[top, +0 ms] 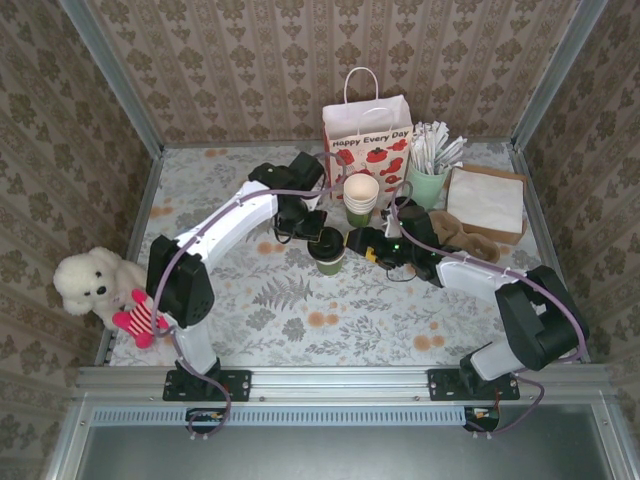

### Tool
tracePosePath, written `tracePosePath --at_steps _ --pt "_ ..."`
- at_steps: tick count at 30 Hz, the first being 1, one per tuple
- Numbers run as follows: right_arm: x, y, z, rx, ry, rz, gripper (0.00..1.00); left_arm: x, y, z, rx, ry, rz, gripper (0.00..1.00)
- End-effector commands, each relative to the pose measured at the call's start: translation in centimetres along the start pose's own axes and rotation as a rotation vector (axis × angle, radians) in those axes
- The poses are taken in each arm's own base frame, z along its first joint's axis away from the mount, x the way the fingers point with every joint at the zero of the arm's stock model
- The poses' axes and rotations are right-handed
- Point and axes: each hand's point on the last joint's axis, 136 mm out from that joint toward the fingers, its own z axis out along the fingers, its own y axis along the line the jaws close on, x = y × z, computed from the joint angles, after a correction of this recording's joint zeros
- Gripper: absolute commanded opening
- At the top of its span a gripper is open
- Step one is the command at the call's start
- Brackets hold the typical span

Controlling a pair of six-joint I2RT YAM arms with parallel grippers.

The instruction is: Pack the takeout coffee

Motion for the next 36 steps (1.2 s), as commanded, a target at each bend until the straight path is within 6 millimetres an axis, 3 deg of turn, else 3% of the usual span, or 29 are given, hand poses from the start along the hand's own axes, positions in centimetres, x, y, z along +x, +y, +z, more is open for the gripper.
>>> tracePosePath --at_steps 1,17,36 --pt "0.1 0.5 0.7 -0.031 0.021 -0.018 0.80 0.2 0.1 0.1 -0.028 0.022 -0.003 0.00" --pt "0.2 0.9 1.0 -0.056 0.033 -0.018 0.78 0.0 -0.4 1.0 -0.001 0.020 -0.005 0.00" --pt "0.5 -0.2 1.2 -0.017 0.034 0.010 0.76 0.2 -0.7 2.7 0.021 0.059 -0.008 0.00"
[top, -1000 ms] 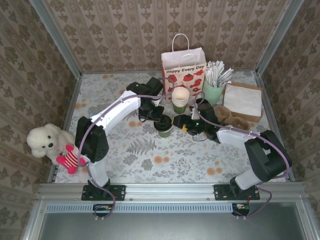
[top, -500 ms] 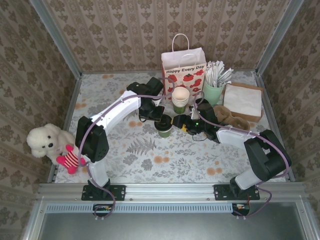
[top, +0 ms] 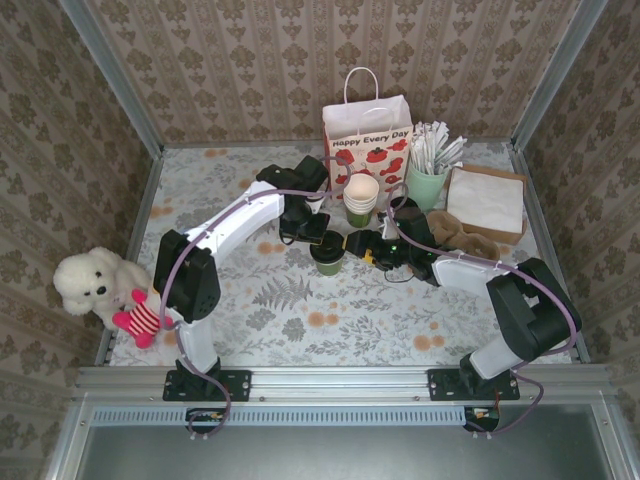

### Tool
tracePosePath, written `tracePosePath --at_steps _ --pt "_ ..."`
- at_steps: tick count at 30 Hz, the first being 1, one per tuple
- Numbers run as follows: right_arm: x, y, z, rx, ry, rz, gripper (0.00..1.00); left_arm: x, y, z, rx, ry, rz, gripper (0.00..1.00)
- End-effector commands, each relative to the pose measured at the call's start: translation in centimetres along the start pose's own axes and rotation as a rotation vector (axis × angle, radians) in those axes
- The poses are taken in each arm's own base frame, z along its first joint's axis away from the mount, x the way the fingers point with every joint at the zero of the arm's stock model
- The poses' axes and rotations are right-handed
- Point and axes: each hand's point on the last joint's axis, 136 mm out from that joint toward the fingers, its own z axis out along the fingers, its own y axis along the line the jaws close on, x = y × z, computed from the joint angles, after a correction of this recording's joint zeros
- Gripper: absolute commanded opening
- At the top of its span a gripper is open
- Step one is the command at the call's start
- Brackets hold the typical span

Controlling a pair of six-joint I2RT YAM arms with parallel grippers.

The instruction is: Pack the takeout coffee

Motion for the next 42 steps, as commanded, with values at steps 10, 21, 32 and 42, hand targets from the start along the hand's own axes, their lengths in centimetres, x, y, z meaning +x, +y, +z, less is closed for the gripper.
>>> tracePosePath --at_steps 10,21,32,42 --pt "1.6 -3.9 -0.1 0.191 0.083 0.048 0.66 1.3 -0.4 2.3 0.020 0.082 -0.003 0.00" --pt "10.1 -14.4 -1.9 0.528 0.324 0.211 0.60 8.3 4.1 8.1 -0.080 0.288 -0.061 0.00" --pt "0.9 -3.7 -1.7 0.187 0.154 0.157 0.66 2.9 4.1 3.3 -0.081 0.133 0.103 0.00" --pt "-1.8 0.0 -2.3 0.007 0.131 0.173 0.68 1.2 -0.8 -0.6 0.054 0.088 0.427 0.00"
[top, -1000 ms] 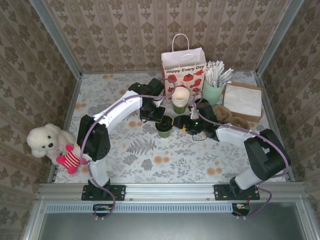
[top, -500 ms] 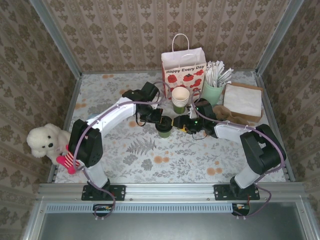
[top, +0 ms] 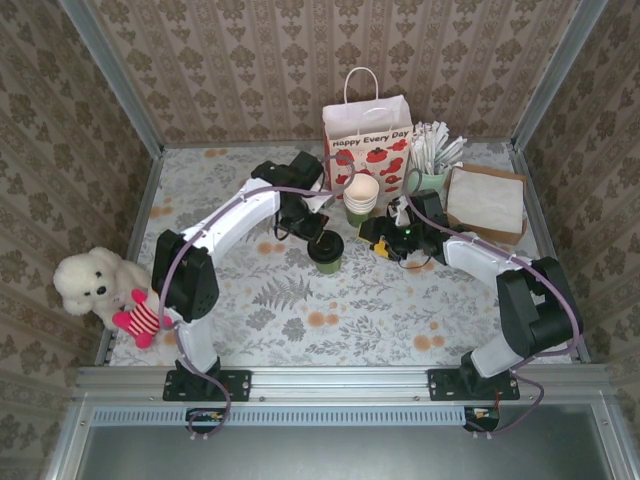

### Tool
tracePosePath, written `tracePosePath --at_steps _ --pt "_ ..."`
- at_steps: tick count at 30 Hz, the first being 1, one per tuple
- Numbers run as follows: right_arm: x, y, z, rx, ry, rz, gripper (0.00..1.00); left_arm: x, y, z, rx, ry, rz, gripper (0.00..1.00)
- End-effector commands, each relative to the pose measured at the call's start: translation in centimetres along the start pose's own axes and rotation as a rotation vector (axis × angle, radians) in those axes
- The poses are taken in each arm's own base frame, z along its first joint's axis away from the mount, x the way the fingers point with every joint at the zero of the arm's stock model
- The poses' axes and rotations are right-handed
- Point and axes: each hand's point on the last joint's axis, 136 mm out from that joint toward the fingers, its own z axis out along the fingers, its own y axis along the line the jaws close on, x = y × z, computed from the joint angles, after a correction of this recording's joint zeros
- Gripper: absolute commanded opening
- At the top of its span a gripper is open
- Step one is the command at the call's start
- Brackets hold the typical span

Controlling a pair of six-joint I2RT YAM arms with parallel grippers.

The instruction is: Pack the takeout coffee

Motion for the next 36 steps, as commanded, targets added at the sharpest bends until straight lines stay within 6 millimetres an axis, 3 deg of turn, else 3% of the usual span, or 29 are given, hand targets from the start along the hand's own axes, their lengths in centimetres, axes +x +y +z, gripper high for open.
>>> tracePosePath --at_steps 1,7,20,25,28,36 --pt "0.9 0.7 0.6 -0.048 0.065 0.040 0.68 1.5 -1.3 0.4 0.028 0.100 0.153 0.00" --pt "1.7 0.7 1.6 -0.070 0.113 0.045 0.63 0.9 -2.9 1.0 0.046 0.075 0.254 0.00" --pt "4.0 -0.9 3.2 -0.044 0.209 0.057 0.62 1.0 -2.6 2.7 0.029 0.082 0.225 0.00" --pt "5.0 -2.9 3.5 0.011 0.227 0.070 0.61 1.2 -2.5 3.5 0.034 0.078 0.191 0.00" --pt "5.7 -4.6 3.6 0.067 0.232 0.081 0.61 2.3 -2.3 4.6 0.042 0.098 0.151 0.00" --pt "9.0 -10.8 4.3 0.211 0.294 0.156 0.61 8.1 -1.9 10.0 0.107 0.228 -0.007 0.00"
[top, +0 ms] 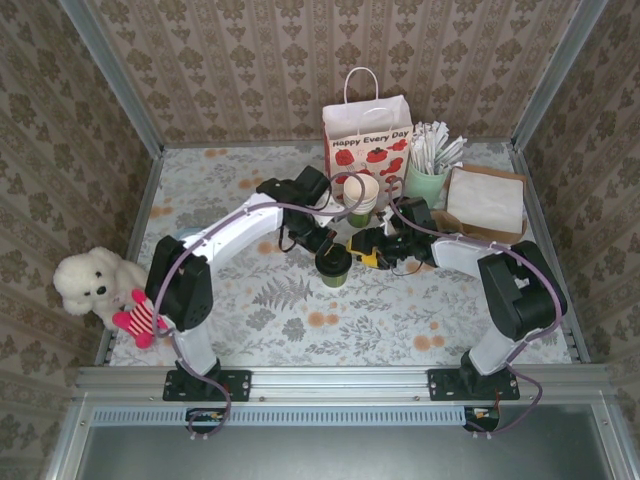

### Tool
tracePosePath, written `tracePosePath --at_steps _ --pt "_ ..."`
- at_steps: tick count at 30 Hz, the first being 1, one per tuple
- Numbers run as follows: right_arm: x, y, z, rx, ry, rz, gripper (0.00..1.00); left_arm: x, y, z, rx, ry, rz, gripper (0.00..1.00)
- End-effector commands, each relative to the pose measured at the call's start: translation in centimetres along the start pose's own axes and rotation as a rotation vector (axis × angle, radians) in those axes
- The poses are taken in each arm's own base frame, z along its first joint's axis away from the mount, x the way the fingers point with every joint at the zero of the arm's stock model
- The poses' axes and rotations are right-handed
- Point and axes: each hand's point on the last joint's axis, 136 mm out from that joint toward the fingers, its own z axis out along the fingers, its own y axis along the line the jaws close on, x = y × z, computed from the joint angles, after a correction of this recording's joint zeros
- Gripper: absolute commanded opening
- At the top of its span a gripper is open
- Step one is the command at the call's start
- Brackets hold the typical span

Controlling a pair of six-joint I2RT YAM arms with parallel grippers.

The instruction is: Pack the takeout coffee

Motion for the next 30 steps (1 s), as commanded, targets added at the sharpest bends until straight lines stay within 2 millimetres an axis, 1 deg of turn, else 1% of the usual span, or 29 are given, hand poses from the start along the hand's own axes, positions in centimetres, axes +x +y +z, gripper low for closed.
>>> tracePosePath --at_steps 1,3,6,7,9,11,12,13,14,16,18,20,22,27,30 --pt "6.0 -9.6 1.4 0.270 0.131 0.220 0.61 7.1 0.7 7.1 0.039 0.267 -0.139 0.00" --pt "5.3 -8.7 1.5 0.240 0.117 0.217 0.61 6.6 1.2 6.7 0.028 0.260 -0.140 0.00" --pt "3.1 -5.6 1.0 0.192 0.064 0.158 0.65 4.6 2.2 4.4 -0.010 0.206 -0.147 0.00" --pt "2.2 -4.2 0.5 0.174 0.039 0.130 0.66 3.8 2.3 3.5 -0.013 0.181 -0.158 0.00" --pt "0.9 -1.7 -0.4 0.137 -0.017 0.076 0.72 2.8 2.3 2.1 -0.020 0.137 -0.188 0.00" --pt "-0.2 0.2 -1.5 0.111 -0.093 0.023 0.82 2.0 2.3 1.0 -0.036 0.098 -0.237 0.00" --pt "-0.5 0.6 -1.9 0.102 -0.121 0.006 0.86 1.8 2.3 0.7 -0.048 0.080 -0.268 0.00" --pt "-0.7 1.0 -2.2 0.090 -0.150 -0.009 0.97 1.4 2.4 0.4 -0.060 0.055 -0.306 0.00" --pt "-0.9 1.2 -2.4 0.077 -0.180 -0.020 1.00 1.0 2.5 0.3 -0.069 0.028 -0.352 0.00" --pt "-1.3 1.3 -2.6 0.062 -0.233 -0.027 1.00 0.1 2.7 0.1 -0.085 -0.015 -0.438 0.00" --pt "-1.8 1.6 -2.8 0.040 -0.295 -0.045 1.00 -0.3 3.4 0.0 -0.136 -0.036 -0.529 0.00" --pt "-2.0 2.2 -2.8 0.021 -0.348 -0.097 1.00 -0.6 3.9 -0.3 -0.170 -0.059 -0.610 0.00" --pt "-1.9 2.7 -2.5 -0.001 -0.365 -0.178 1.00 -0.8 4.1 -0.3 -0.173 -0.078 -0.676 0.00" --pt "-1.3 4.2 -2.1 -0.080 -0.386 -0.340 1.00 -1.1 4.7 -0.6 -0.212 -0.074 -0.738 0.00" --pt "-0.6 4.4 -1.5 -0.074 -0.364 -0.423 1.00 -0.4 5.3 -1.2 -0.297 -0.025 -0.777 0.00"
